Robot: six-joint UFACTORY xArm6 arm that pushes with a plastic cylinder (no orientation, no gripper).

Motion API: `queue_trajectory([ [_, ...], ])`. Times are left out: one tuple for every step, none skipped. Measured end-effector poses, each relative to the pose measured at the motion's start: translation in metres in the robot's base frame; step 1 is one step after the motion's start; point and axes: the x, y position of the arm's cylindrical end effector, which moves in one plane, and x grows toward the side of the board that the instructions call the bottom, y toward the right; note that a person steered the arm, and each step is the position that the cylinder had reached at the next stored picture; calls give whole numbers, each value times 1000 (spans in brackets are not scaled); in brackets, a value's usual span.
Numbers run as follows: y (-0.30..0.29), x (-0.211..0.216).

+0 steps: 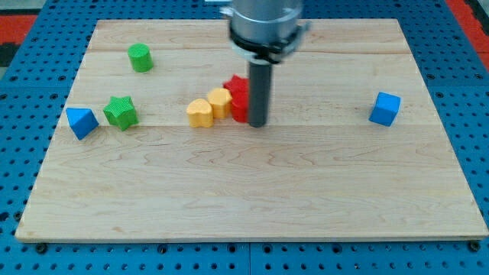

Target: Push the green star into the green circle

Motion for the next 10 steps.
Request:
queue_trajectory([
  [23, 72],
  [-95, 95],
  [-184, 67],
  [-236, 58],
  [-196, 37],
  [-163, -11],
  [-159, -65],
  [-184, -72],
  [-204, -80],
  [-198, -98],
])
